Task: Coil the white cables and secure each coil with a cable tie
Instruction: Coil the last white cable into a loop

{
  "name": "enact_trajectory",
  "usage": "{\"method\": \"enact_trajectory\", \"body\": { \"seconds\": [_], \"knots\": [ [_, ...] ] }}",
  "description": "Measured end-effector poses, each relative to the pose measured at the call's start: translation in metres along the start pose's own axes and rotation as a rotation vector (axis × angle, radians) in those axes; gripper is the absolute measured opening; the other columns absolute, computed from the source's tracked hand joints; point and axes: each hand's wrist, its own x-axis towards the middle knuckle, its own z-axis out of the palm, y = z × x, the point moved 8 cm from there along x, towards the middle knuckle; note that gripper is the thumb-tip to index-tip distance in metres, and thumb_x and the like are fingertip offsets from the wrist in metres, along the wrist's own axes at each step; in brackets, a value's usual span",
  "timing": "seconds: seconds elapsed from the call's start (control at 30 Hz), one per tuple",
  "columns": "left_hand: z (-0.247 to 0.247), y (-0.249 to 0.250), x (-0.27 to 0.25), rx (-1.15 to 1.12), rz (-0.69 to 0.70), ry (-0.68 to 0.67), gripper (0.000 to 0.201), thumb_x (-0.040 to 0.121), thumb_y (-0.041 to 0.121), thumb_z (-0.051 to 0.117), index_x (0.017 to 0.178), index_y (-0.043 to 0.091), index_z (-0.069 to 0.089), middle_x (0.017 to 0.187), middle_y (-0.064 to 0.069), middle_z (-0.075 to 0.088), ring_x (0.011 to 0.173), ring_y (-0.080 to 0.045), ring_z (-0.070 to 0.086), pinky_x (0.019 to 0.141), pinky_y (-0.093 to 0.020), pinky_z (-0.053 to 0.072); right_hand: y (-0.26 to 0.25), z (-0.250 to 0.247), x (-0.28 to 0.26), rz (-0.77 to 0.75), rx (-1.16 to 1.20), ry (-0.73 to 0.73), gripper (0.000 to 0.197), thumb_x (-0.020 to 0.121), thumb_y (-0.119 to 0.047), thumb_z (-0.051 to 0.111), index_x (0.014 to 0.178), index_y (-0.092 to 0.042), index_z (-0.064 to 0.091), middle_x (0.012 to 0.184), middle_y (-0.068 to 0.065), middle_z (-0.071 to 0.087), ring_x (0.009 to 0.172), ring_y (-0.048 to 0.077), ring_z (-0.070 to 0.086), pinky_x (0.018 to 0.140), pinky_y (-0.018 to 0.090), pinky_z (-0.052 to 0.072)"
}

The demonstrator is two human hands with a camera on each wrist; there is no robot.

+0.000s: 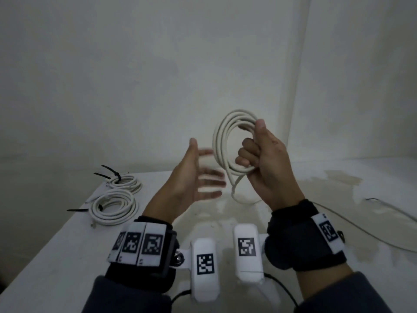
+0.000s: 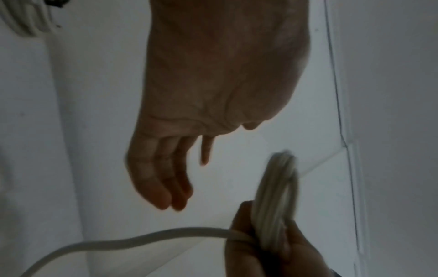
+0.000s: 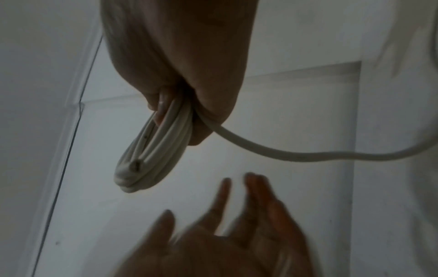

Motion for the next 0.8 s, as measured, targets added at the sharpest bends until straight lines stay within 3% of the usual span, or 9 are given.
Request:
{"method": "enact_trajectory", "body": {
  "seconds": [0.1, 0.17, 0.27, 0.37, 0.47, 0.53, 0.6, 0.7, 0.8],
  "knots": [
    [0.006, -0.037, -0.005, 0.267, -0.308, -0.141, 0.073, 0.09, 0.068, 0.023, 0.116, 0.008, 0.056, 0.093, -0.019, 0.073, 0.075, -0.024, 0.07, 0.064, -0.027, 0.056, 0.003, 0.01, -0.001, 0.061, 0.197, -0.053, 0.036, 0.101, -0.034, 0.037, 0.099, -0.007, 0.06, 0.05, -0.008, 0.021, 0.039, 0.003, 0.022, 0.041, 0.016, 0.033],
    [0.01, -0.049, -0.005, 0.296, -0.373, -0.178, 0.071, 0.09, 0.066, 0.032, 0.111, 0.003, 0.057, 0.094, -0.019, 0.073, 0.076, -0.023, 0.071, 0.064, -0.025, 0.056, 0.011, 0.019, -0.003, 0.112, 0.258, -0.107, 0.035, 0.099, -0.035, 0.039, 0.098, -0.007, 0.06, 0.049, -0.008, 0.023, 0.037, 0.002, 0.024, 0.041, 0.016, 0.034],
    [0.006, -0.044, 0.005, 0.197, -0.267, -0.064, 0.037, 0.095, 0.034, 0.053, 0.105, 0.0, 0.059, 0.1, -0.02, 0.071, 0.075, -0.022, 0.069, 0.065, -0.024, 0.056, 0.019, 0.028, -0.005, 0.153, 0.221, -0.153, 0.034, 0.099, -0.035, 0.04, 0.093, -0.01, 0.062, 0.049, -0.008, 0.024, 0.038, 0.003, 0.024, 0.042, 0.017, 0.034],
    [-0.013, -0.029, 0.016, -0.03, -0.056, 0.129, 0.012, 0.092, 0.003, 0.054, 0.096, -0.002, 0.065, 0.1, -0.02, 0.067, 0.083, -0.023, 0.065, 0.074, -0.027, 0.055, 0.023, 0.025, -0.004, 0.145, 0.147, -0.103, 0.033, 0.101, -0.032, 0.041, 0.088, -0.012, 0.063, 0.052, -0.005, 0.022, 0.04, 0.005, 0.023, 0.043, 0.019, 0.034],
    [-0.025, -0.008, 0.016, -0.312, 0.15, 0.188, 0.019, 0.09, -0.001, 0.054, 0.105, -0.001, 0.065, 0.106, -0.018, 0.064, 0.096, -0.026, 0.059, 0.098, -0.044, 0.047, 0.027, 0.012, -0.002, 0.102, 0.082, 0.034, 0.033, 0.102, -0.03, 0.041, 0.09, -0.011, 0.066, 0.053, -0.003, 0.022, 0.041, 0.007, 0.025, 0.046, 0.021, 0.037],
    [-0.028, 0.006, 0.012, -0.417, 0.267, 0.167, 0.035, 0.089, -0.006, 0.052, 0.122, 0.002, 0.059, 0.118, -0.01, 0.065, 0.097, -0.02, 0.062, 0.092, -0.043, 0.049, 0.031, 0.002, -0.002, 0.087, 0.035, 0.126, 0.031, 0.103, -0.03, 0.04, 0.096, -0.009, 0.063, 0.05, -0.004, 0.025, 0.04, 0.007, 0.028, 0.048, 0.023, 0.043],
    [-0.027, 0.017, 0.007, -0.471, 0.326, 0.101, 0.042, 0.088, -0.012, 0.046, 0.123, 0.009, 0.058, 0.118, -0.003, 0.067, 0.097, -0.018, 0.067, 0.086, -0.041, 0.052, 0.035, -0.004, -0.002, 0.084, 0.003, 0.181, 0.03, 0.103, -0.029, 0.039, 0.096, -0.01, 0.062, 0.049, -0.005, 0.027, 0.04, 0.007, 0.03, 0.049, 0.024, 0.044],
    [-0.024, 0.022, 0.005, -0.502, 0.315, 0.014, 0.04, 0.089, -0.01, 0.039, 0.12, 0.008, 0.058, 0.109, -0.015, 0.068, 0.102, -0.03, 0.067, 0.087, -0.046, 0.054, 0.039, -0.008, -0.001, 0.078, -0.088, 0.189, 0.032, 0.104, -0.03, 0.039, 0.098, -0.009, 0.062, 0.047, -0.006, 0.027, 0.039, 0.007, 0.031, 0.051, 0.025, 0.043],
    [-0.03, 0.025, 0.001, -0.491, 0.292, 0.036, 0.035, 0.092, -0.003, 0.037, 0.121, 0.0, 0.057, 0.107, -0.022, 0.065, 0.103, -0.037, 0.065, 0.08, -0.044, 0.058, 0.042, -0.008, -0.001, 0.071, -0.207, 0.162, 0.035, 0.103, -0.032, 0.038, 0.108, -0.007, 0.063, 0.046, -0.007, 0.028, 0.04, 0.006, 0.032, 0.053, 0.025, 0.043]
  ]
}}
